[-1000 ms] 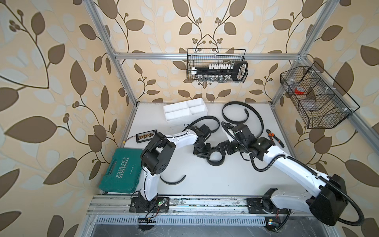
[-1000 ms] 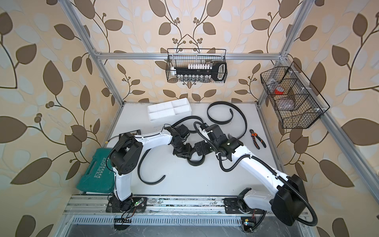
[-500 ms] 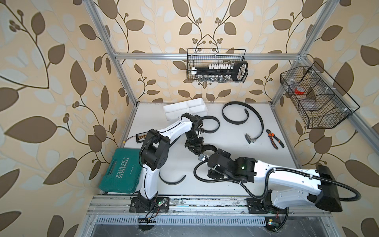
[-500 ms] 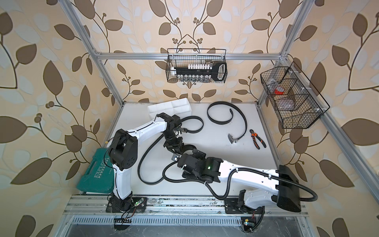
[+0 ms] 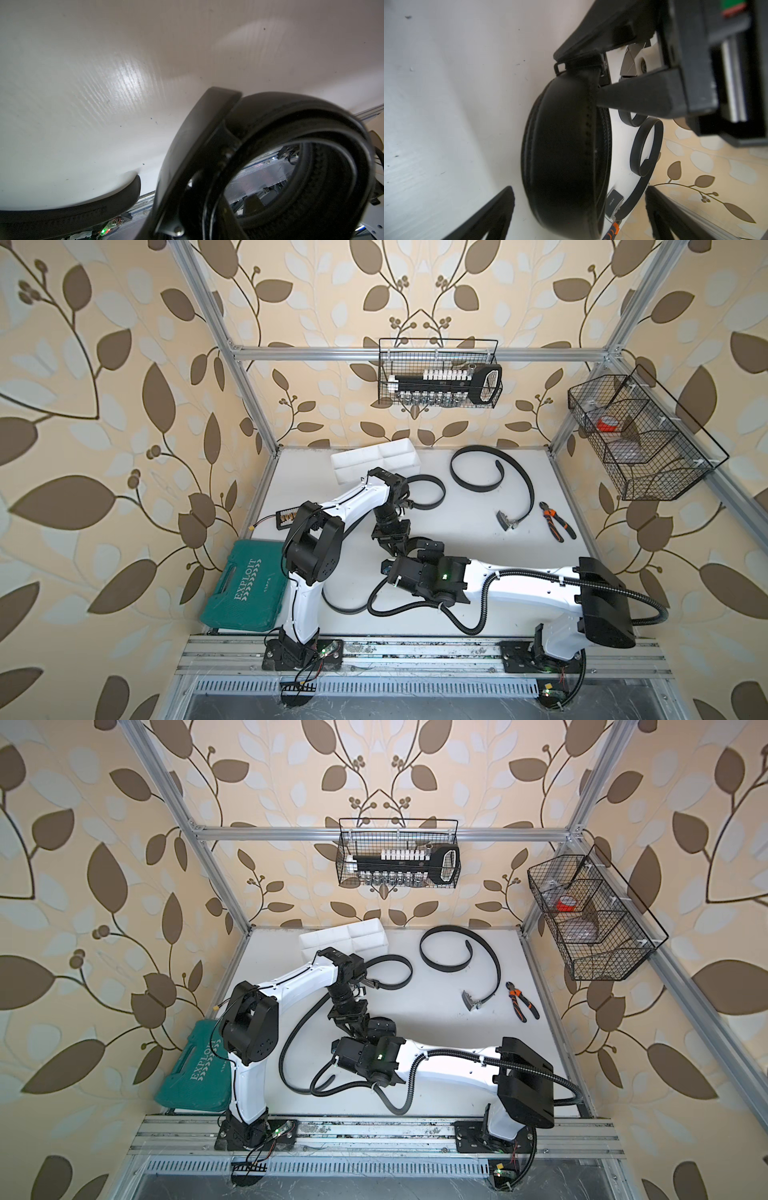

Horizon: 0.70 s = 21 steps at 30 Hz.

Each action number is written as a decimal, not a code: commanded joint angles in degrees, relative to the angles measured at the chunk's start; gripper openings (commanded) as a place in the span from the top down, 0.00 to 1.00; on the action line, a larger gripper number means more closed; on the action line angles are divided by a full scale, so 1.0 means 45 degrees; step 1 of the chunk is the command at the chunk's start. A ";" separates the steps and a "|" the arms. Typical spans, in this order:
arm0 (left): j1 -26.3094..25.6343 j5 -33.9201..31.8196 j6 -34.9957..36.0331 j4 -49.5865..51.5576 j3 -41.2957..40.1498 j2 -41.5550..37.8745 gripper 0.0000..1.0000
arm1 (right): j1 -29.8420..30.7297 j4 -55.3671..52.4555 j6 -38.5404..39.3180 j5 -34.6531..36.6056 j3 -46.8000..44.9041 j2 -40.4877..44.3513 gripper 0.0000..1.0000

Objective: Place the belts into the storage roll
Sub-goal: Pick up the belt from the center of the board.

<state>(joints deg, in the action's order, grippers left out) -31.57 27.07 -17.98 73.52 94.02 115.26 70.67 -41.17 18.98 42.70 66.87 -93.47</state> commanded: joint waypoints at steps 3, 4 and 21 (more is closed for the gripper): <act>-0.0063 0.0567 0.0421 0.0596 0.0399 -0.0386 1.00 | 0.0095 -0.0424 0.0522 0.0113 0.0516 -0.0505 0.10; -0.0072 0.0547 0.0429 0.0615 0.0396 -0.0380 1.00 | 0.0068 -0.0442 0.0612 -0.0012 0.0587 -0.0585 0.13; -0.0073 0.0567 0.0657 0.0742 0.0391 -0.0420 1.00 | -0.0433 -0.1782 0.0339 -0.1076 0.2024 -0.1765 0.70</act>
<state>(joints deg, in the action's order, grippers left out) -31.48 27.03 -17.30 73.36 94.02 115.26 69.23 -47.27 20.99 38.35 73.95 -100.84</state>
